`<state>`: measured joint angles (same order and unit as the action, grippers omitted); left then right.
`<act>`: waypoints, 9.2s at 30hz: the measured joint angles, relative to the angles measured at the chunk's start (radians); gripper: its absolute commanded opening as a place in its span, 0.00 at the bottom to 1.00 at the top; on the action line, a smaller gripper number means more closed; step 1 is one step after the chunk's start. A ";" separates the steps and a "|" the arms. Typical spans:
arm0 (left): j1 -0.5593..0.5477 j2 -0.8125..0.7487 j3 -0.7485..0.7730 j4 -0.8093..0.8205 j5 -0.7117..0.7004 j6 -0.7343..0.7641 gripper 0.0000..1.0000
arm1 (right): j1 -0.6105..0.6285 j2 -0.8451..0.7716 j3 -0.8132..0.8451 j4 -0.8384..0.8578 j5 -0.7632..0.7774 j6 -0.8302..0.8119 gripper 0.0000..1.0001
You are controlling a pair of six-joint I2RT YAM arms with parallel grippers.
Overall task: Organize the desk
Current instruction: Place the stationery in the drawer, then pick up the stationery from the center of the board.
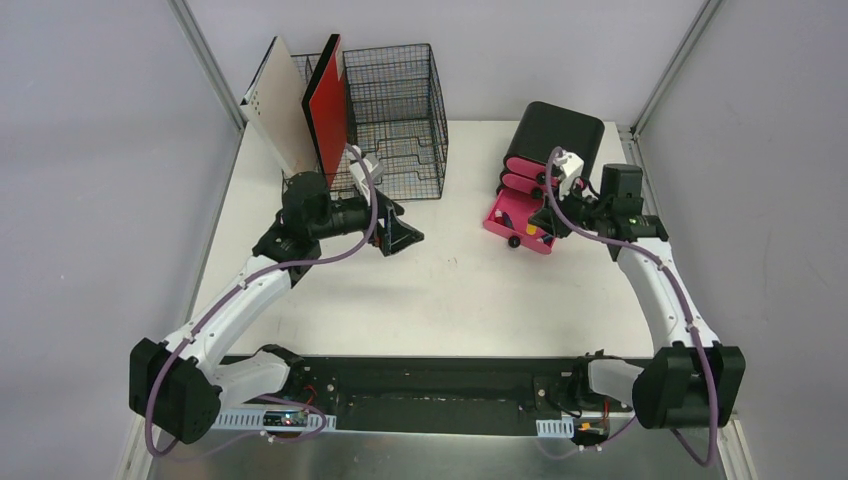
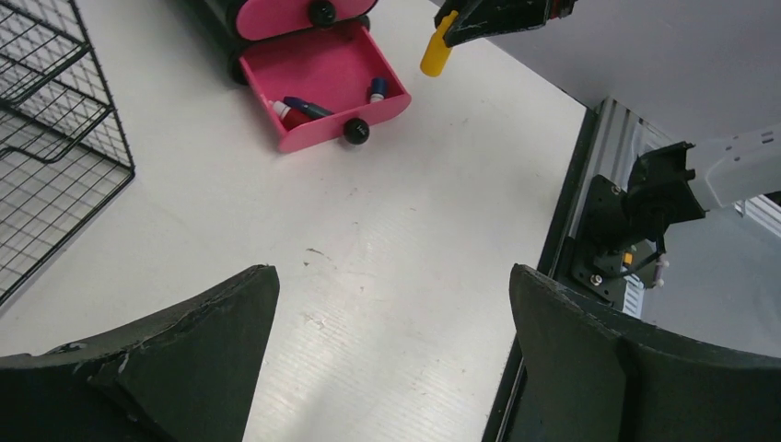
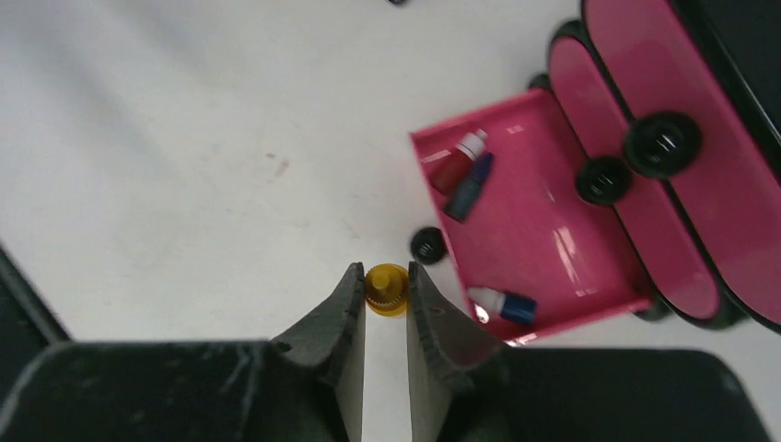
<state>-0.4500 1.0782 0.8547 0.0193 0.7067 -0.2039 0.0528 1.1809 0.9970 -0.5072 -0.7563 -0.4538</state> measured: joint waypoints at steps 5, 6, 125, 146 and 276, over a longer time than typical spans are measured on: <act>0.034 0.031 0.008 -0.033 -0.015 -0.018 0.99 | 0.000 0.052 -0.033 0.043 0.220 -0.050 0.00; 0.037 0.034 0.010 -0.047 -0.022 -0.018 0.99 | 0.000 0.061 -0.050 0.071 0.267 -0.053 0.00; 0.538 0.827 0.441 -0.742 -0.645 -0.295 0.31 | -0.147 -0.106 -0.148 -0.067 -0.048 -0.181 0.91; 0.544 0.830 0.472 -0.775 -0.648 -0.079 0.65 | -0.147 -0.106 -0.148 -0.067 -0.073 -0.181 0.91; -0.677 0.331 0.108 0.311 -0.603 0.093 0.00 | -0.037 -0.087 -0.161 0.135 -0.636 0.399 0.76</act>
<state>-1.1267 1.4090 0.9627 0.3305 0.1036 -0.1108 0.0154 1.0935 0.8356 -0.3725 -1.3926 -0.0547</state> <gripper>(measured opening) 0.188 0.822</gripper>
